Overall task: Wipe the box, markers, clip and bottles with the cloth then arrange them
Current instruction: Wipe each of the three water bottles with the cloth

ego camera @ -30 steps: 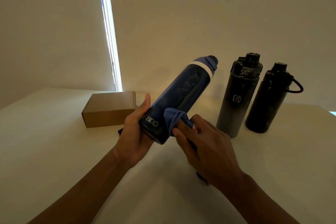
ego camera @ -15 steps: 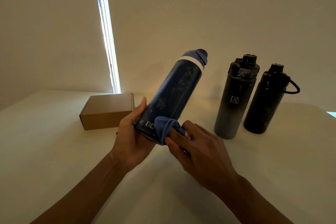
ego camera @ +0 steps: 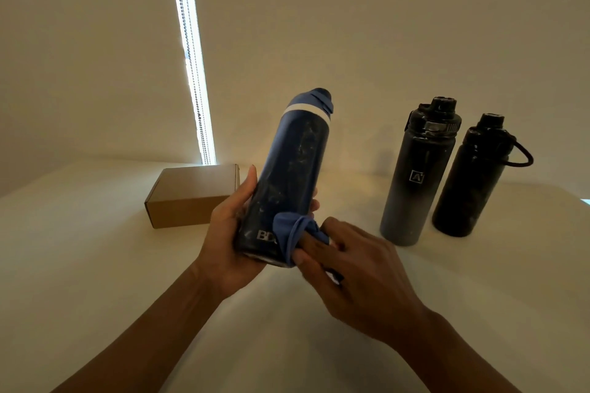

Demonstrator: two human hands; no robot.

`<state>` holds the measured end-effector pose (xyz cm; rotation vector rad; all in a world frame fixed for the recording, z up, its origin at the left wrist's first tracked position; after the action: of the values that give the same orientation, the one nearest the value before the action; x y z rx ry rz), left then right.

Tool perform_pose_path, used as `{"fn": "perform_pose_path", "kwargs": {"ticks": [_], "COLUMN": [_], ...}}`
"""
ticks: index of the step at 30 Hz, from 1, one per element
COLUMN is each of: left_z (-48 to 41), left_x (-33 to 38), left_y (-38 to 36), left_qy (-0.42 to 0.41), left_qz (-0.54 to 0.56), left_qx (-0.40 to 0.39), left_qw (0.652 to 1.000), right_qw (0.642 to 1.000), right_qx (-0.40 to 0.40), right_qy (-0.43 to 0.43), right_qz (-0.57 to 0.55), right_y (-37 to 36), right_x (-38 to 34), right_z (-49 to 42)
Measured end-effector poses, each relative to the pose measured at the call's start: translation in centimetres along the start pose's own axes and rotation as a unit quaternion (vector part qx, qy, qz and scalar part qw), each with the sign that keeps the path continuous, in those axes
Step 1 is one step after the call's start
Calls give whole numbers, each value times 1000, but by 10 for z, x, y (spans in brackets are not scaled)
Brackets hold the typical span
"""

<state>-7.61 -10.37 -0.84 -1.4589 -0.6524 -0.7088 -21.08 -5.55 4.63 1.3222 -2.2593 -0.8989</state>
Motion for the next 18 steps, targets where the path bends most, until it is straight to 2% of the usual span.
{"fn": "perform_pose_path", "kwargs": {"ticks": [4, 11, 15, 18], "left_z": [-7, 6, 10, 12], "left_x": [-1, 12, 1, -4], "left_y": [11, -1, -11, -15], "left_qy": [-6, -43, 44, 62], "left_qz": [-18, -130, -120, -147], "left_qx": [12, 37, -28, -76], "left_qw": [1000, 990, 991, 984], "right_qw": [999, 996, 986, 978], "right_qx": [-29, 34, 97, 129], "right_qy": [37, -51, -102, -142], "right_qz": [13, 67, 88, 87], "right_y": [-1, 20, 43, 56], "right_x": [-7, 37, 70, 92], "right_z": [1, -2, 0, 5]}}
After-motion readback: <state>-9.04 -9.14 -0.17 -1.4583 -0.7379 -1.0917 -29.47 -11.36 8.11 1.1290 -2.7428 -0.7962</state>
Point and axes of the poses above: each hand's wrist, its own z-axis away from the middle knuckle, its own y-axis out of the back of the hand, x = y × z, the point moved 9 cm from there along -z, towards the middle knuckle, and after that the axes turned 5 degrees about x, right-handed, at the moved point
